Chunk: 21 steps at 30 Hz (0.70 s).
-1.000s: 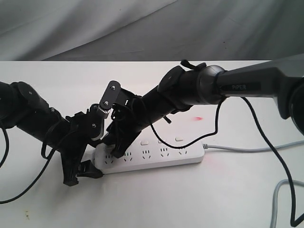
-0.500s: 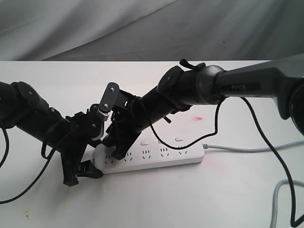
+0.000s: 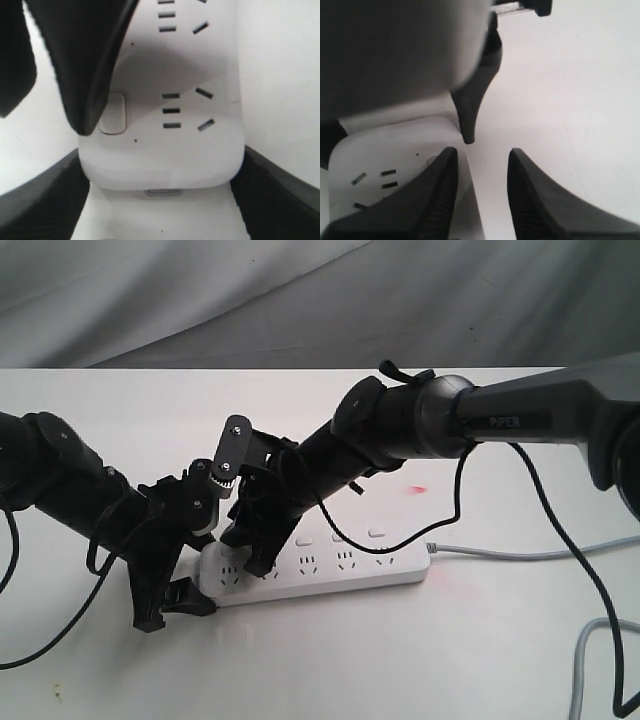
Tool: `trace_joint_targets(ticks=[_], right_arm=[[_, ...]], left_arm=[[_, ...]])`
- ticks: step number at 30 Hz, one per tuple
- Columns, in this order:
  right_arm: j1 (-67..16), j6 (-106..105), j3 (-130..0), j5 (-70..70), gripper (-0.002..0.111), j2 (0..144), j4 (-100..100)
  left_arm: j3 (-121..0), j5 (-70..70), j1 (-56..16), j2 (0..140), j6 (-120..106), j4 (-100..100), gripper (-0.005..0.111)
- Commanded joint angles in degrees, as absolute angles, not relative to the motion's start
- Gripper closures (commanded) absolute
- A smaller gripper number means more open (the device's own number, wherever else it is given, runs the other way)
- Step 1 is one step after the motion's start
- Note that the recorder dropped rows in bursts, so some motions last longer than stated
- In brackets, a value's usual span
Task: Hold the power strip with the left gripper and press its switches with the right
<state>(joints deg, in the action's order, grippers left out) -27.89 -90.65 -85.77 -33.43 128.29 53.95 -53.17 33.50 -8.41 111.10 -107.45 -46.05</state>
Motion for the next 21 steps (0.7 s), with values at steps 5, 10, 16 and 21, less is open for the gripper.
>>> trace_joint_targets(ticks=[5, 10, 16, 21], right_arm=[[-28.6, -91.8, -85.8, -33.5, 0.076, 131.2, 51.8], [-28.6, -93.1, -85.8, -33.8, 0.076, 131.9, 51.8], [-28.6, -96.3, -85.8, -33.9, 0.076, 131.9, 51.8], [-28.6, -100.0, -85.8, -34.2, 0.076, 132.5, 51.8]], left_arm=[[-52.6, 33.3, -8.6, 112.3, -108.3, -43.9, 0.060], [-52.6, 33.3, -8.6, 112.3, -108.3, -43.9, 0.060], [-52.6, 33.3, -8.6, 112.3, -108.5, -43.9, 0.060], [-52.6, 33.3, -8.6, 112.3, -108.5, -43.9, 0.060]])
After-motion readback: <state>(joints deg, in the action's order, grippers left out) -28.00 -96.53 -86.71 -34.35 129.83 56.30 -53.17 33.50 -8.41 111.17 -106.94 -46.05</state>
